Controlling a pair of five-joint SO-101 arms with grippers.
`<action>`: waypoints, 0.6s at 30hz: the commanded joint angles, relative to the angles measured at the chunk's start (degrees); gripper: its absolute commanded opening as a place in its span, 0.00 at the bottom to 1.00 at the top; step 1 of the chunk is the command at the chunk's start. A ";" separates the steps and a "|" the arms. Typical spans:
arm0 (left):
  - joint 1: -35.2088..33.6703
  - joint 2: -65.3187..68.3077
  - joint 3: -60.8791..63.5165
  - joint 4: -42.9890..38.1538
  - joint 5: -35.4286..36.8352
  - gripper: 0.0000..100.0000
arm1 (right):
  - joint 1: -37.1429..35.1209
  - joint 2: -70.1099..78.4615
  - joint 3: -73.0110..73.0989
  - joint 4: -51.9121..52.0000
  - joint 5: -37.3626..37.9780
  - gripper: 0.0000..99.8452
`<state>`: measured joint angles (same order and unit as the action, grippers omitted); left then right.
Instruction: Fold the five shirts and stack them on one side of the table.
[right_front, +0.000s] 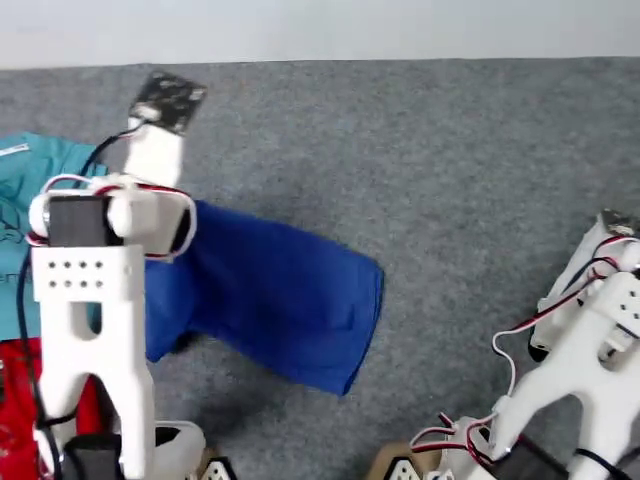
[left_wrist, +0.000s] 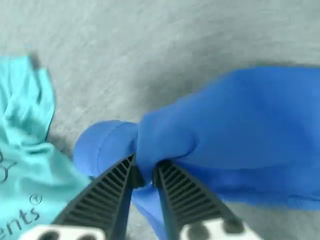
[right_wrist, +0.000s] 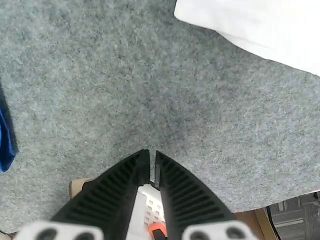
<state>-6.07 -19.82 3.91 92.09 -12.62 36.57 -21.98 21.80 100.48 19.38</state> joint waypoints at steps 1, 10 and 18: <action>-4.31 1.32 3.65 -6.51 0.35 0.00 | -0.66 -2.07 -0.44 2.15 0.26 0.03; -11.52 15.47 5.93 -15.03 0.62 0.00 | -6.81 -2.15 -0.62 2.15 0.44 0.03; -16.62 19.08 5.14 -14.07 0.18 0.20 | -34.24 -1.89 -0.62 2.15 0.44 0.03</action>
<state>-21.80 -0.48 10.42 78.29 -12.44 12.57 -21.98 21.80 100.48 19.38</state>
